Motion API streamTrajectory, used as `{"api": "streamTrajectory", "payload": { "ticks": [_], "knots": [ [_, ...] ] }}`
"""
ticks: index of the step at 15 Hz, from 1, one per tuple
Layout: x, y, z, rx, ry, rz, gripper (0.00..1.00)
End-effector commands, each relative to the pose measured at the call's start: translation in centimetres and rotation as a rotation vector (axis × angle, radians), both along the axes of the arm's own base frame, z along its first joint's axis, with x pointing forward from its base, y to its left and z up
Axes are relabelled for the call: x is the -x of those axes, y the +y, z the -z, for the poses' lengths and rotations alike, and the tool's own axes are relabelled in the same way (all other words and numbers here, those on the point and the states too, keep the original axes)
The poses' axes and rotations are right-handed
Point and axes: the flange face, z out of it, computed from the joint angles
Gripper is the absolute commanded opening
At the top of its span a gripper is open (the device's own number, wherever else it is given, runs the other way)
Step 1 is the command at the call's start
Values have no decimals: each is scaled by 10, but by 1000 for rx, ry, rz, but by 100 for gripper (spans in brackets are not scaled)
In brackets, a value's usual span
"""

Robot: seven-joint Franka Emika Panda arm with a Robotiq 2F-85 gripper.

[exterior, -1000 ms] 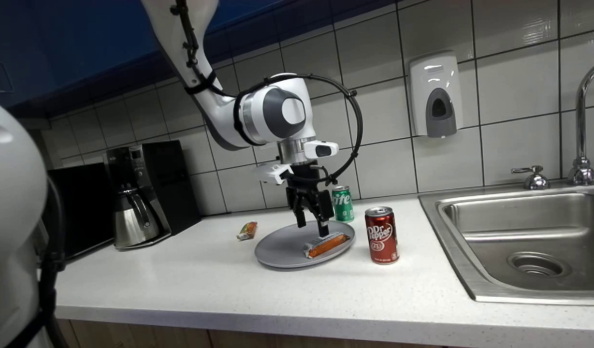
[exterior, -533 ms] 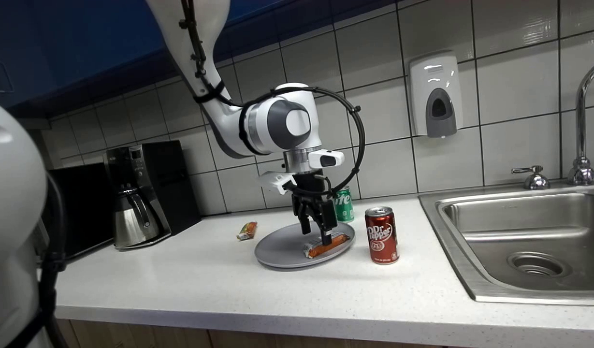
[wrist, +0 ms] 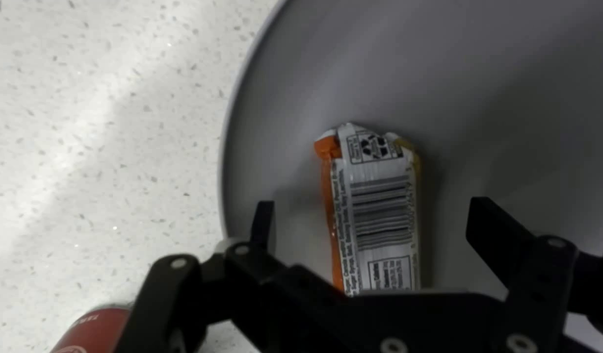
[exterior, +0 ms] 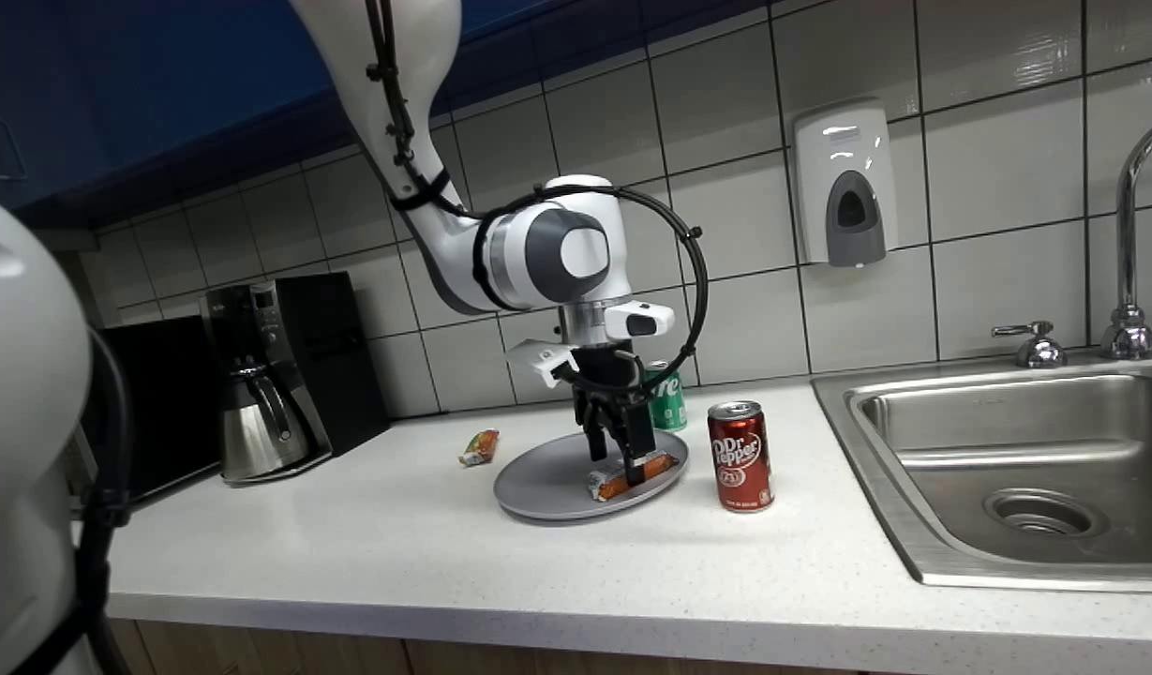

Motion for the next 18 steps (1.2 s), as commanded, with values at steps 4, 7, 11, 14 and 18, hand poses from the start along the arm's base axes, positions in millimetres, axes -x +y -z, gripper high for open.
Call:
{"api": "streamTrajectory", "payload": {
  "ticks": [4,7,11,14,18],
  "knots": [
    [-10,-7,1,-12,-13,33,58],
    [-10,-7,0,-10,-15,34,35],
    [-11,-3,-7,-10,-36,26,19],
    [-12,2,-12,-4,-54,18,18],
    [-17,14,-20,5,-75,-1,18]
  ]
}}
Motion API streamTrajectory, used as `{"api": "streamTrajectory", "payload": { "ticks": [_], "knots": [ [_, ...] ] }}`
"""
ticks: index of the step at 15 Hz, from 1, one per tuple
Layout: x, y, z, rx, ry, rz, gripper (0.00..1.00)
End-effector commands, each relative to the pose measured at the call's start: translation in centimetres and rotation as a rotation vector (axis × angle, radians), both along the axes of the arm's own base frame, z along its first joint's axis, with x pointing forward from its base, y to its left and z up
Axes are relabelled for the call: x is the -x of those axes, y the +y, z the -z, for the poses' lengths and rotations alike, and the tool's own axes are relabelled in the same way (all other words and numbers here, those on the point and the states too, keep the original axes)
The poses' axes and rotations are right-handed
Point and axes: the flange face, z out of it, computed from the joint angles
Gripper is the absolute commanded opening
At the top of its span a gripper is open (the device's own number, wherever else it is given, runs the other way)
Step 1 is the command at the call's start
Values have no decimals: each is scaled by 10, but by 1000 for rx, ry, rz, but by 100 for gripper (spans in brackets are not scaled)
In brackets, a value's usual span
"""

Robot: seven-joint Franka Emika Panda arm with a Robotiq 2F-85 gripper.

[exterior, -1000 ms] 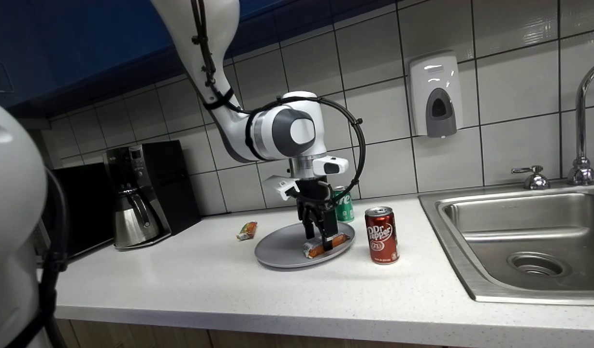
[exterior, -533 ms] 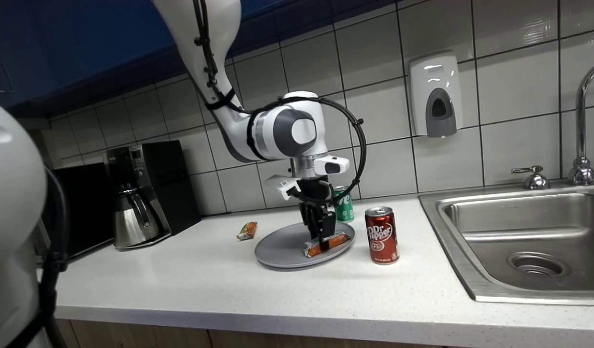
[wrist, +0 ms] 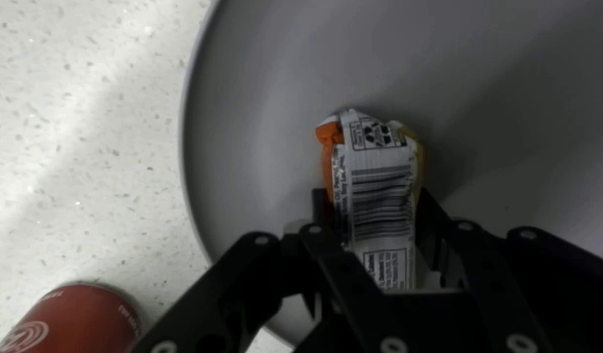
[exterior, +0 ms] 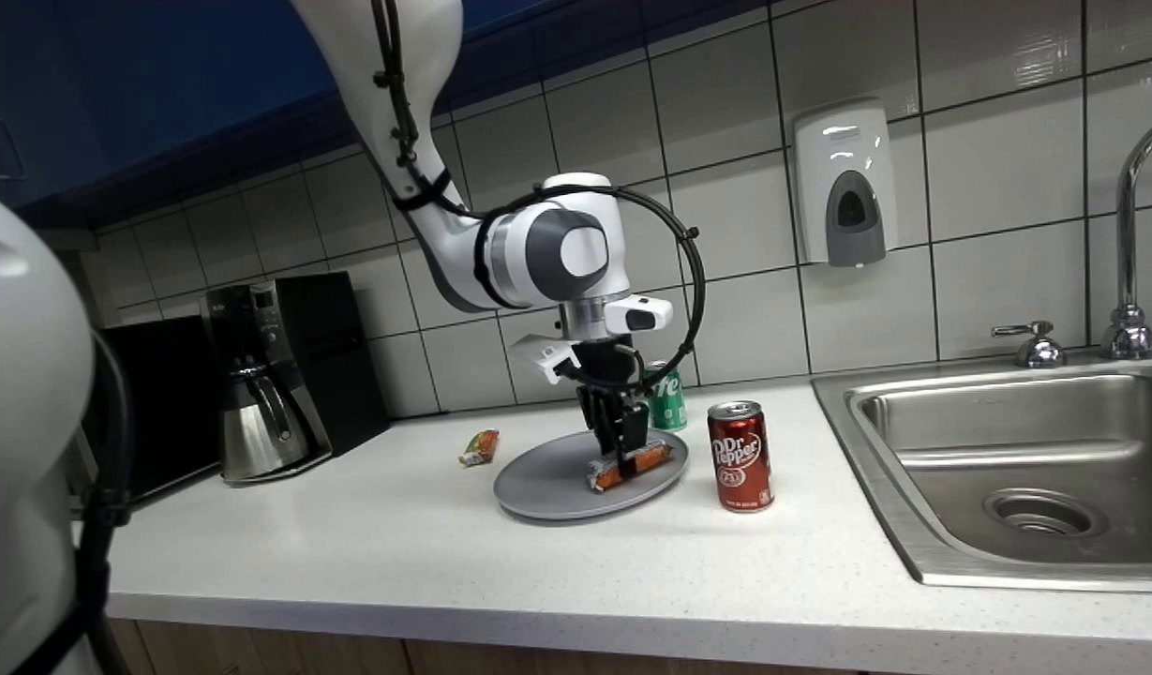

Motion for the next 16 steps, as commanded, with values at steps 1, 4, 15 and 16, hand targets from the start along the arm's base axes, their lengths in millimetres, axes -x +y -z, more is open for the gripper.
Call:
{"api": "streamTrajectory", "payload": {
  "ticks": [1,4,15,16],
  "knots": [
    [-6,15,-17,1,-35,-8,18],
    [-12,31,-22,7,-46,-35,18],
    [-40,110,-40,37,-75,-157,18],
    [-42,117,-41,39,-75,-170,18]
  ]
}}
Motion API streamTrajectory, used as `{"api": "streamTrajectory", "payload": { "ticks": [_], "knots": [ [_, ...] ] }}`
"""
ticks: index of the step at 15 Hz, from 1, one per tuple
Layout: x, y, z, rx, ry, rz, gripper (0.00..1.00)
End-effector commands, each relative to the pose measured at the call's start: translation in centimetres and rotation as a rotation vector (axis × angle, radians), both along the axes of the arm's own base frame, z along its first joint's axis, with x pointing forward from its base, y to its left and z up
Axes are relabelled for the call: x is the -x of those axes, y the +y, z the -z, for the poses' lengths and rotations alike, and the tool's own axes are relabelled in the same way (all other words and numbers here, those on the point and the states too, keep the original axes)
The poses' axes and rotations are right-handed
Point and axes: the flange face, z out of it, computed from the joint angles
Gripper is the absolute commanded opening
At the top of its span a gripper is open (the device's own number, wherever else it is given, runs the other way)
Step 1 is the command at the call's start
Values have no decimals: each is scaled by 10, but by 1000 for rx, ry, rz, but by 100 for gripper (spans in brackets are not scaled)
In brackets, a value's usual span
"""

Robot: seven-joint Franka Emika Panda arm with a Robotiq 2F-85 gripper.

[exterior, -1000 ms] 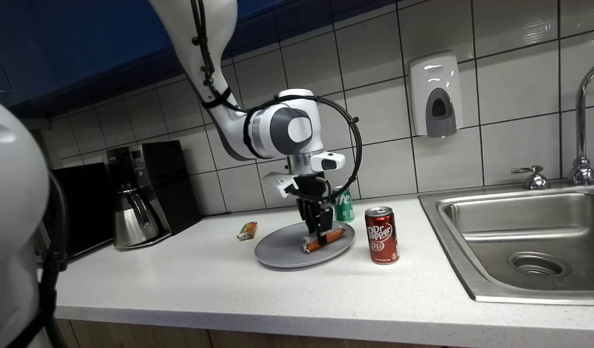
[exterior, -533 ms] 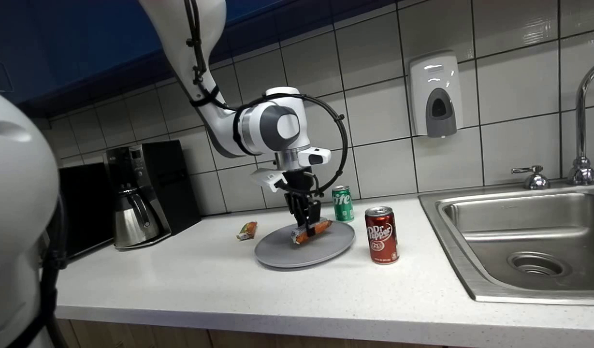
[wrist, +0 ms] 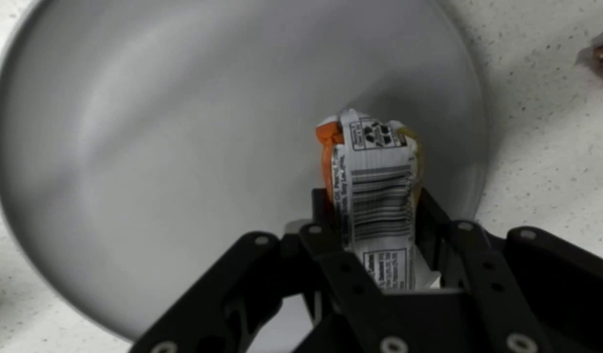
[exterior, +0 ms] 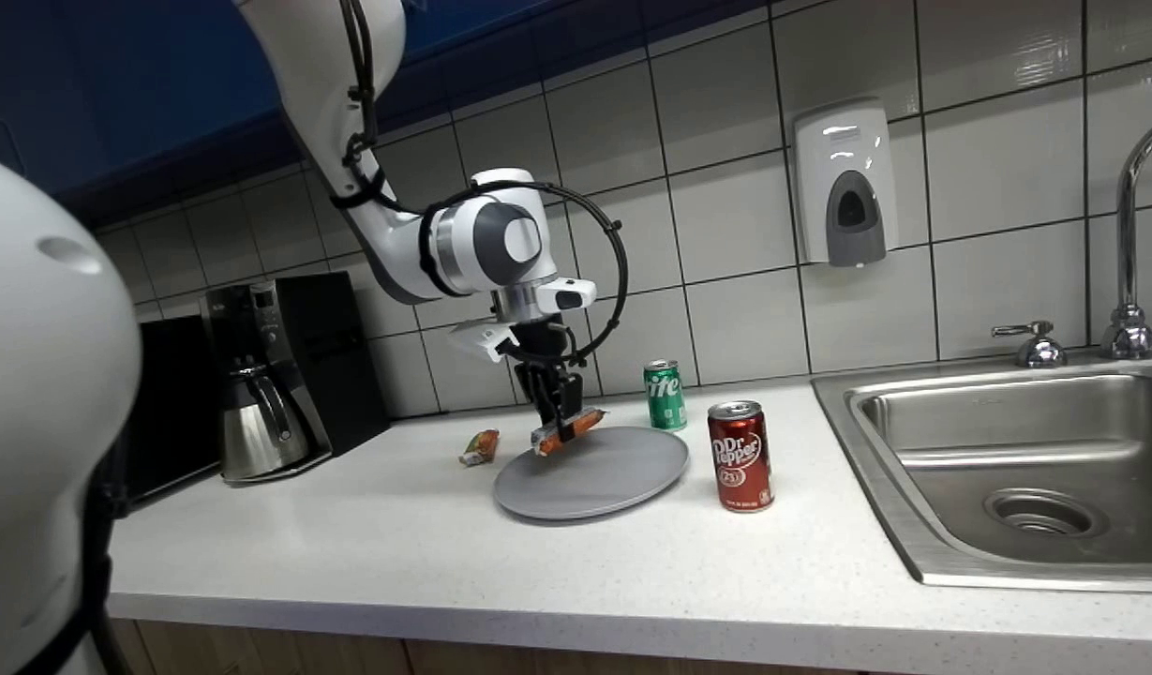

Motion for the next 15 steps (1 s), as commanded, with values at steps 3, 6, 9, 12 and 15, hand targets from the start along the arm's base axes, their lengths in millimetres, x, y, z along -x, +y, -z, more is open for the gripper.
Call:
{"api": "streamTrajectory", "payload": {
  "ticks": [3,6,9,12,15],
  "knots": [
    [-13,39,-10,21,0,-56,18],
    [-18,61,-9,23,5,-98,18],
    [-22,81,-7,26,9,-142,18],
    [-25,100,-3,27,24,-187,18],
    [-27,115,2,25,43,-217,18]
  ]
}}
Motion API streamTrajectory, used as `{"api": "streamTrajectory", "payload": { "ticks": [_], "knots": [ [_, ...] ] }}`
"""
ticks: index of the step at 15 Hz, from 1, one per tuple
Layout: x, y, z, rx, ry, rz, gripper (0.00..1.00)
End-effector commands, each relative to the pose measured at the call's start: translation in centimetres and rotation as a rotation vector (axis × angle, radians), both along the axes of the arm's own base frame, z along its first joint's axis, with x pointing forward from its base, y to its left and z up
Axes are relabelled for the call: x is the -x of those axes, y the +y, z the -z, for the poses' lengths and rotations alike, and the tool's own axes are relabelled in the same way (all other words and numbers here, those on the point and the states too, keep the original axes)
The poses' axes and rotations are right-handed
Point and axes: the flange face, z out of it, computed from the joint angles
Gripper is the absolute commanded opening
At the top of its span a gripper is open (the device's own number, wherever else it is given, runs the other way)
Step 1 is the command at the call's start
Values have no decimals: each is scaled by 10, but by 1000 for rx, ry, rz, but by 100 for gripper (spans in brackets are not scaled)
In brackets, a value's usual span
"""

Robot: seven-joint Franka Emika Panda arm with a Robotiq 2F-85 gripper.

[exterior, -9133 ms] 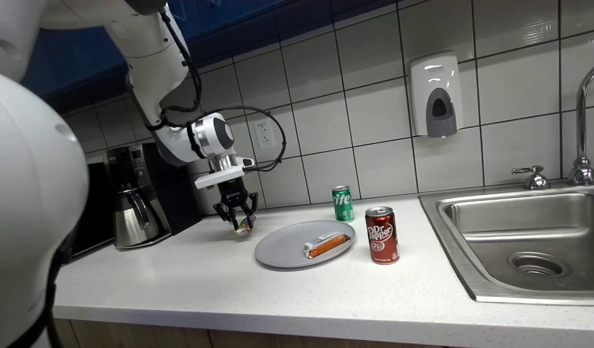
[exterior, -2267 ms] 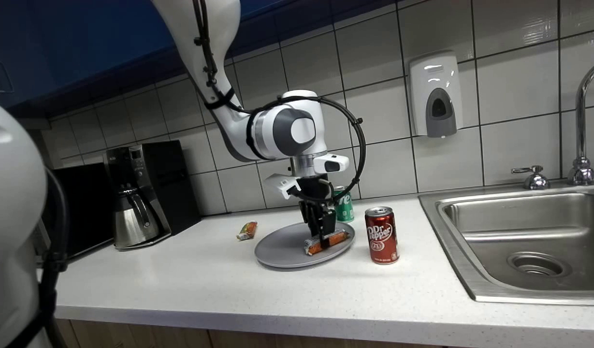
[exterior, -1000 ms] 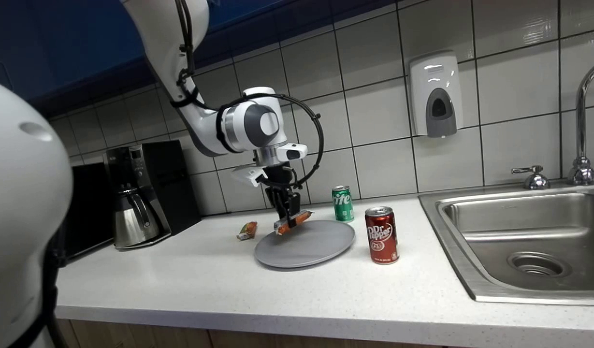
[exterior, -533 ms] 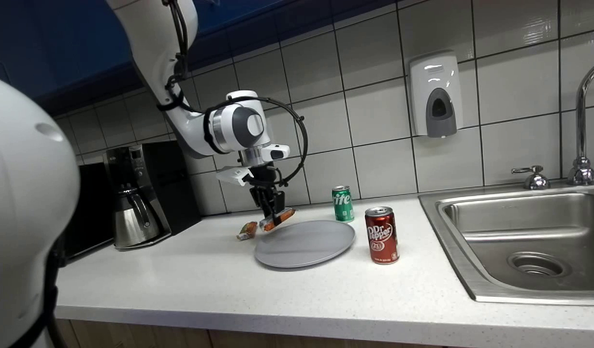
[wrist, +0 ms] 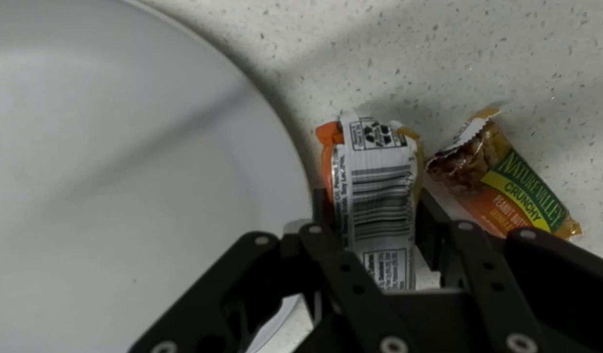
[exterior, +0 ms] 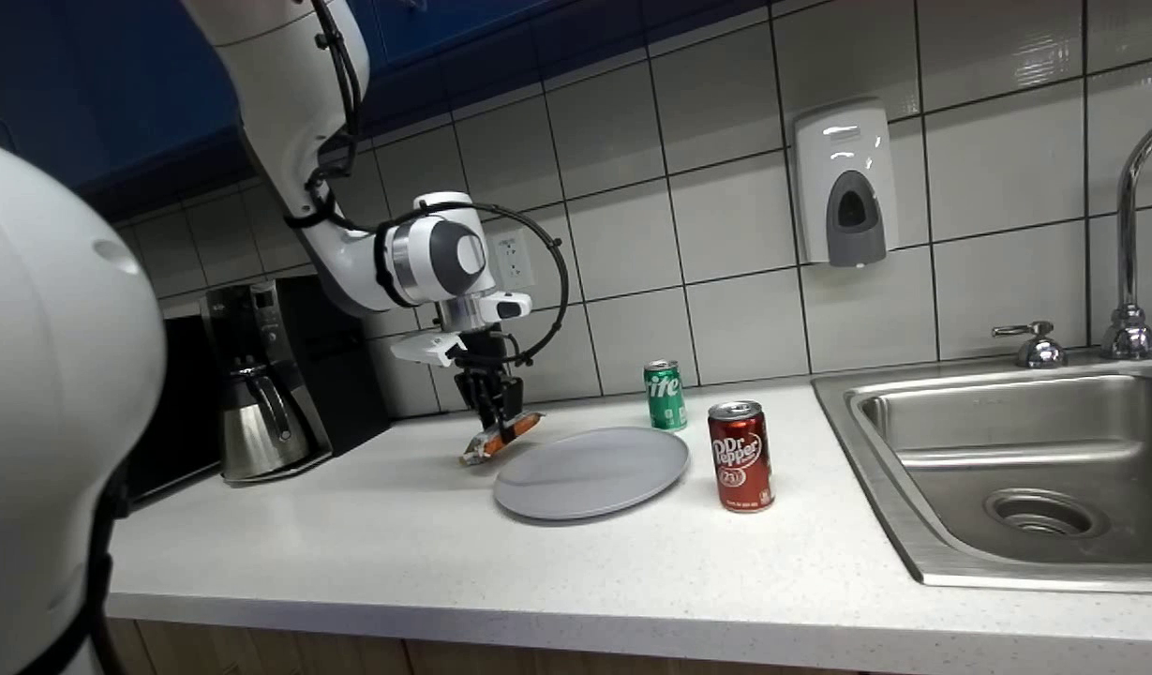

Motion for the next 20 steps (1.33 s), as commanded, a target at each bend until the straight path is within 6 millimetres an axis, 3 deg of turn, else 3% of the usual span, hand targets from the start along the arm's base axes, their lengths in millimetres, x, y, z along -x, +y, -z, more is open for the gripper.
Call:
{"api": "streamTrajectory", "payload": {
  "ticks": [1,13,20],
  "knots": [
    [-9,15,-1,16,29,-28,18],
    [5,23,18,93,215,-203,18],
    [1,31,28,135,249,-273,18]
  ]
}}
